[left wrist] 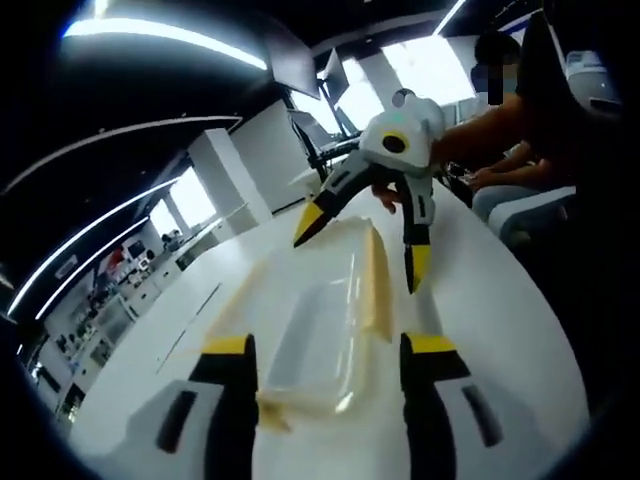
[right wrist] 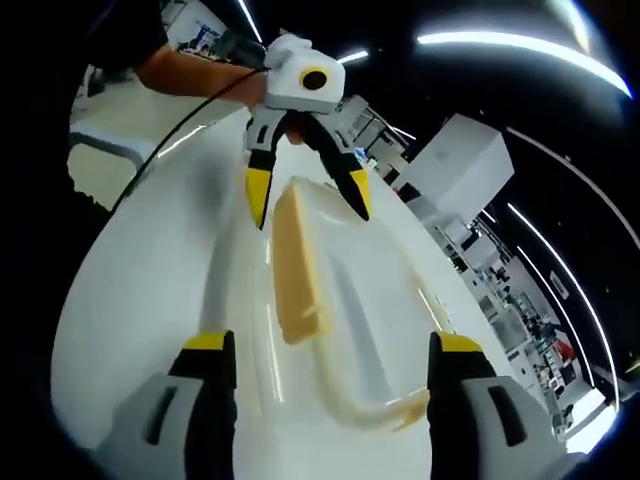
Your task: Snap each plastic latch of the storage box into its locked position after aligning the lid with the box until every specified latch is closed and the lid sits flush.
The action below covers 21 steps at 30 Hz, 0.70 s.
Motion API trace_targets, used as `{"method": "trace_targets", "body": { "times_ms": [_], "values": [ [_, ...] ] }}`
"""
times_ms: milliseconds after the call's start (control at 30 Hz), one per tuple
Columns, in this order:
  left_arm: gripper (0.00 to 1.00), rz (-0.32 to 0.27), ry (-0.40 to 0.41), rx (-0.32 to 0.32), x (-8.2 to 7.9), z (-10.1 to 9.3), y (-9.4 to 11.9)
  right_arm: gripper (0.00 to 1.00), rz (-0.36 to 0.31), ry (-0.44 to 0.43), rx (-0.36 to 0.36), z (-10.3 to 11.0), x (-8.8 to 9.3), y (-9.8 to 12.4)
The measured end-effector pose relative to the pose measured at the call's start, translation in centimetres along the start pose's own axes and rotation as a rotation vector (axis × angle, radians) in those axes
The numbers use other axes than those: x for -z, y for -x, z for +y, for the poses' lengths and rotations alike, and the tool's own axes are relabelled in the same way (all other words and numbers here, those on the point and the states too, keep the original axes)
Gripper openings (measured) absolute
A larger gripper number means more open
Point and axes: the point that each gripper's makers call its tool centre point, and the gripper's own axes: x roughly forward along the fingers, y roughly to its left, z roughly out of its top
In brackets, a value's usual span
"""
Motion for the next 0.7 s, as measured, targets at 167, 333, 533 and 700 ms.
{"method": "trace_targets", "body": {
  "times_ms": [167,333,533,700],
  "values": [
    [0.52,0.035,-0.081,-0.04,0.2,0.1,-0.3,0.78,0.006,0.013,0.02,0.2,0.0,-0.2],
    [0.53,0.035,-0.106,-0.055,0.2,-0.1,-0.3,0.79,0.015,0.038,0.033,1.0,-0.2,-0.2],
    [0.55,0.081,-0.202,-0.068,0.5,-0.3,-0.3,0.76,0.026,0.074,0.041,0.9,0.0,-0.3],
    [0.6,0.14,-0.317,-0.036,1.1,-0.7,-0.5,0.67,-0.013,0.01,0.037,0.2,-0.4,-0.1]
  ]
}}
